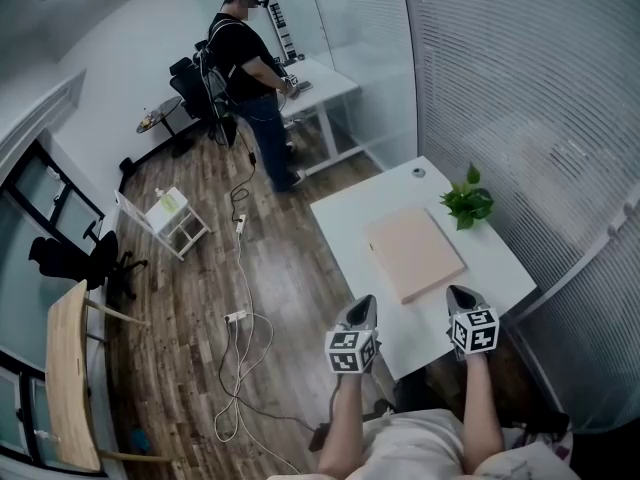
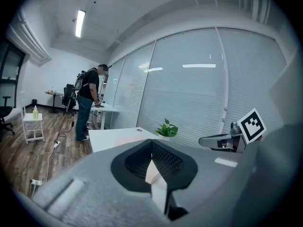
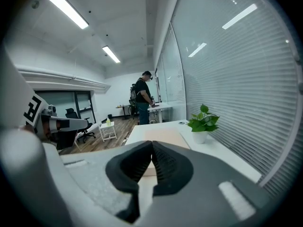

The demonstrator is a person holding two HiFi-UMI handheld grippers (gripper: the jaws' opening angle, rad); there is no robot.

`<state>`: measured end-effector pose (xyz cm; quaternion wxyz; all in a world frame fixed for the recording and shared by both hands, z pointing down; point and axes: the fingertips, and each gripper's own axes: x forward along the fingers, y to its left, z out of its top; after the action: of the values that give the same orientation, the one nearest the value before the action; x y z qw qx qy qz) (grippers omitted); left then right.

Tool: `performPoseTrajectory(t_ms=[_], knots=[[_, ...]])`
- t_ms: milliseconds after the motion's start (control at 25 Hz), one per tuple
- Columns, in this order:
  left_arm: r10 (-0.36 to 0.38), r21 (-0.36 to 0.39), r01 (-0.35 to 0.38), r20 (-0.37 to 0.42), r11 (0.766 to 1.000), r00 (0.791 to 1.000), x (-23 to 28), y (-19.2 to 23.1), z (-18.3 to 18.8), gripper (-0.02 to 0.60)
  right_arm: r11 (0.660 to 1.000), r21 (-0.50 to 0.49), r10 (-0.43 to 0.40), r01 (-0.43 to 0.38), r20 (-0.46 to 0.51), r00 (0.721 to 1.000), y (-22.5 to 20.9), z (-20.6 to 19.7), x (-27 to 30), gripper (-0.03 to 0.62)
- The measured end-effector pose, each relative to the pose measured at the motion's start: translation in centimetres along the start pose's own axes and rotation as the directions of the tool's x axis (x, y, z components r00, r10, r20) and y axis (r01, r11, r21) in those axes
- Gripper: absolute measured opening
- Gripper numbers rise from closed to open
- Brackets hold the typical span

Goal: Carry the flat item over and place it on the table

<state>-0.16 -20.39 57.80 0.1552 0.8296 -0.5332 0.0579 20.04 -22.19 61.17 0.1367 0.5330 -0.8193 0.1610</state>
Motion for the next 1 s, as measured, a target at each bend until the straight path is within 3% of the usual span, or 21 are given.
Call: performPoseTrajectory(t_ms=[400, 840, 1000], knots=[[0.045, 0.015, -0.045, -0.022, 0.999, 0.999, -0.6, 0.7, -0.1, 0.008, 1.0, 0.021, 0.022, -0.023, 0.017, 1.0, 0.5, 0.5, -0.1, 0.002], [0.04, 0.001, -0.04, -0.031, 0.999, 0.999, -0.3, 0.7, -0.7, 0.008, 0.999, 0.021, 0.031, -0.031, 0.002, 1.0, 0.5, -0.7, 0.2, 0.002], [0.026, 0.036, -0.024, -0.049, 0.999, 0.998, 0.0, 0.5, -0.6, 0.009, 0.999, 0.016, 0.031, -0.031, 0.002, 1.0, 0.3, -0.3, 0.4, 0.002]])
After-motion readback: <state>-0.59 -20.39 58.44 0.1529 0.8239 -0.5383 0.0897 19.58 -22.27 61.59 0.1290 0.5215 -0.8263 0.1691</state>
